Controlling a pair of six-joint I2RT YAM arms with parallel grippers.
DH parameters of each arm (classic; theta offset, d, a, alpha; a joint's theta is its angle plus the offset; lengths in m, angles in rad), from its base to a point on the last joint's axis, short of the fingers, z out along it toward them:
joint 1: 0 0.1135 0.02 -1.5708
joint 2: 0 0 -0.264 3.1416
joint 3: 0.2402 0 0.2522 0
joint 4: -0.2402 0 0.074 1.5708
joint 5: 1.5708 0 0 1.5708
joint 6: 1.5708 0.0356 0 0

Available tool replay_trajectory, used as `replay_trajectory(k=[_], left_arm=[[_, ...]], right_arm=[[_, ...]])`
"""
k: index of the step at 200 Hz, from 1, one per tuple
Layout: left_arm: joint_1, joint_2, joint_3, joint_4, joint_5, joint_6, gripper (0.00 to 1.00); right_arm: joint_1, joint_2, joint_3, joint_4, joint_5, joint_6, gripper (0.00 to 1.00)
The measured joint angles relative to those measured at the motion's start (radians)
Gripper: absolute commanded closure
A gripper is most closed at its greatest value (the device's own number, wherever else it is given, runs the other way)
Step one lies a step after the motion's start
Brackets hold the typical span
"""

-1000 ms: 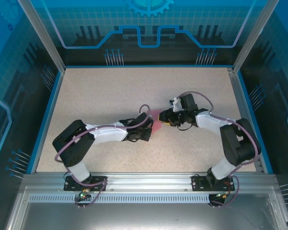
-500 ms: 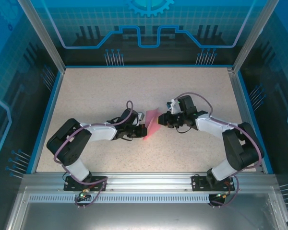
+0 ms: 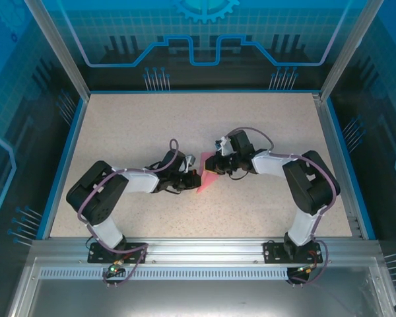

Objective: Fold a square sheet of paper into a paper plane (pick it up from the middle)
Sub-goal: Fourth fold the wing at the center of the table.

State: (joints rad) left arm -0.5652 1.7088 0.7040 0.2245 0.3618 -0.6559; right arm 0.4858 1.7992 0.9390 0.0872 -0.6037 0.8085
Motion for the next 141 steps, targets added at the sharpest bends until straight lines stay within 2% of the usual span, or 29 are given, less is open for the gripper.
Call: replay_trajectory(k=[141], left_arm=[[0.056, 0.06, -0.015, 0.068, 0.1, -0.053, 0.96]], right_arm=[[-0.004, 0.126, 0.069, -0.019, 0.024, 0.002, 0.87]])
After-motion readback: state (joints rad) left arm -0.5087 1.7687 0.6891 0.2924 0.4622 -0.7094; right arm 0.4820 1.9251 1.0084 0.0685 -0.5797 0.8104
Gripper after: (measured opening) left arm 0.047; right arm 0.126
